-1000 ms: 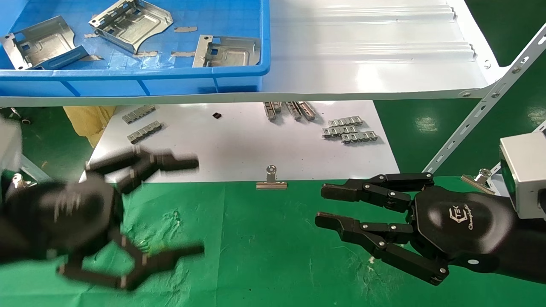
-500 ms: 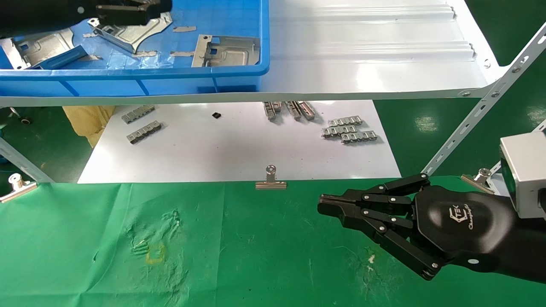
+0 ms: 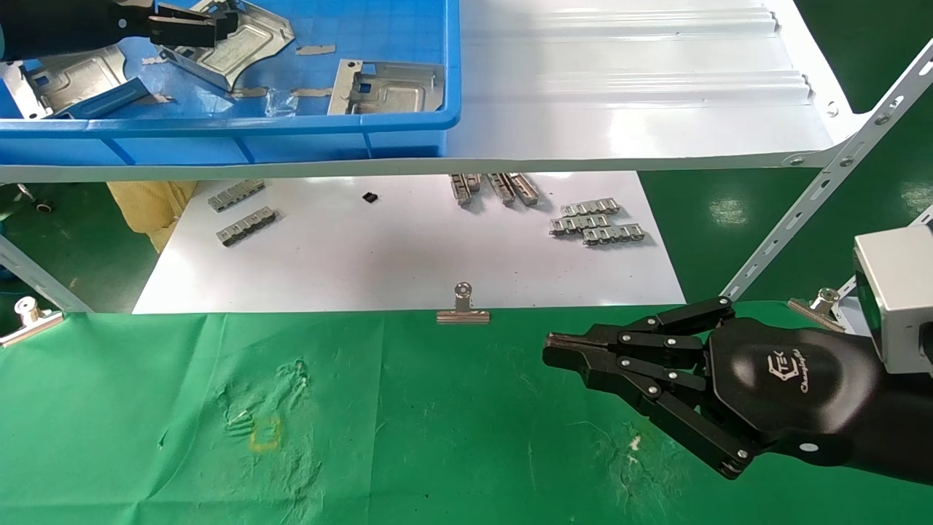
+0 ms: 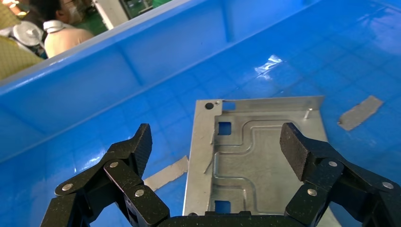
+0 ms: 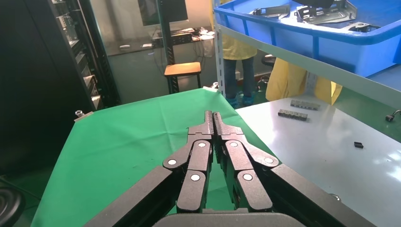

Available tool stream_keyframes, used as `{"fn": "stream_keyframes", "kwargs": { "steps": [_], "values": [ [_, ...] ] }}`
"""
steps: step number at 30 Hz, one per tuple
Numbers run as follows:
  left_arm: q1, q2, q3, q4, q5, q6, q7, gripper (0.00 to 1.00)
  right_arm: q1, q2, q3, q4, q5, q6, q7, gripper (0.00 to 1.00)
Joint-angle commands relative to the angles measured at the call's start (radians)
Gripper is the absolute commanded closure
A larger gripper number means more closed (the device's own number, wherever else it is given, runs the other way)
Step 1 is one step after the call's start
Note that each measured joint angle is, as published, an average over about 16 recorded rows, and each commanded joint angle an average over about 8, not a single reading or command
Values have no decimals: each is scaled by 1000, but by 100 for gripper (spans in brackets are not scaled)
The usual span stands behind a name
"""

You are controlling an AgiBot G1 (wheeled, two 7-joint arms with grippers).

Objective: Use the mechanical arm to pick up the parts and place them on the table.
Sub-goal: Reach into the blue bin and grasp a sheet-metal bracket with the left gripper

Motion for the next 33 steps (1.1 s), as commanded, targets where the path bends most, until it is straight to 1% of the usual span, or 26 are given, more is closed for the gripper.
{"fn": "stream_keyframes", "kwargs": {
  "steps": [1,10,33],
  "values": [
    [-10,12,6,30,10,-21,4,100,0,0,0,0,0,0,0,0],
    [-13,32,1,86,4,-59,-6,100,0,0,0,0,0,0,0,0],
    [-6,29,-10,101,-12,-72,4,100,0,0,0,0,0,0,0,0]
  ]
}}
